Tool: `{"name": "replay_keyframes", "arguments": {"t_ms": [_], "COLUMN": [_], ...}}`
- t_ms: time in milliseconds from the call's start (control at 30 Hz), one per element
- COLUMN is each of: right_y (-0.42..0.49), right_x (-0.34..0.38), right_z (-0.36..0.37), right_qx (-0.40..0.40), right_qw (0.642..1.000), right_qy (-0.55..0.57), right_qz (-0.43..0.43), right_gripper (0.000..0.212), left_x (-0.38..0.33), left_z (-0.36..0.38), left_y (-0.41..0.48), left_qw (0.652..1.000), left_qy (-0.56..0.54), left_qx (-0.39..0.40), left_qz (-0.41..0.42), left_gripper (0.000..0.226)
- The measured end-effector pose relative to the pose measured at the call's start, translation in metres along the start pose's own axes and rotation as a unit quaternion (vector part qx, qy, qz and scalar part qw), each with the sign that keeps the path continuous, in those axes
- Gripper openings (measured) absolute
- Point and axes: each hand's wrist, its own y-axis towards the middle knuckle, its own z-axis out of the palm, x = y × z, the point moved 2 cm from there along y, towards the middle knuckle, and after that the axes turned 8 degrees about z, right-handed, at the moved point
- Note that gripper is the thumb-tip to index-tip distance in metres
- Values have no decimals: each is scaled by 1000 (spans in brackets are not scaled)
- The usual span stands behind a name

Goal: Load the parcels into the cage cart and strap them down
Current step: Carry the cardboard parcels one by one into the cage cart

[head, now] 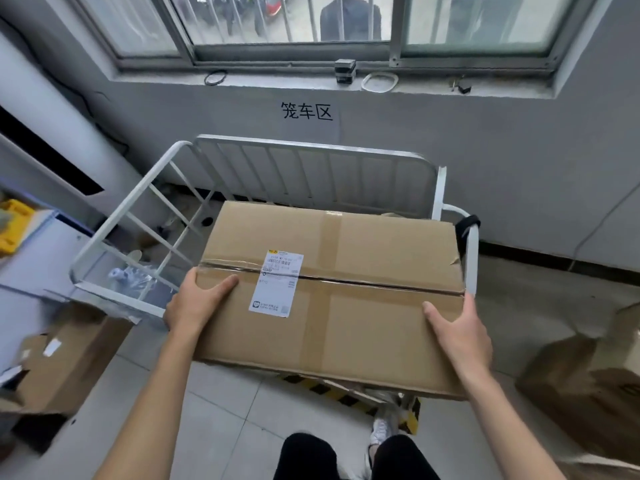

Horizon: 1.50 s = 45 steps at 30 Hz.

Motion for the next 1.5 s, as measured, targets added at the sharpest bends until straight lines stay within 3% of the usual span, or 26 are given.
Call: {"name": "replay_keyframes", "arguments": {"t_ms": [333, 500, 633, 1000, 1367, 1500], "right_y": [34, 47, 61, 133, 248, 288], "right_x": [61, 69, 61, -53, -159, -197], "right_z": [76, 129, 173, 286, 377, 406], "right_qx": [6, -9, -1, 22, 62, 64], "right_qw": [999, 994, 985, 955, 957, 963], "right_qy": [-2, -7, -19, -52, -56, -20], "right_qz": [35, 105, 173, 292, 279, 261], "right_gripper": [87, 91, 93, 78, 89, 76], "left_x": [14, 17, 31, 135, 210, 235], "left_z": [7, 46, 93, 275, 431, 482], "left_y": [130, 213, 262, 306, 326, 327], "left_qw": [999, 993, 980, 942, 941, 943], "left_qy": [23, 25, 66, 137, 119, 110], "left_qx": [44, 116, 184, 306, 317, 312], "left_qz": [-1, 15, 43, 20, 2, -27], "left_gripper": [97, 92, 74, 85, 81, 85]}}
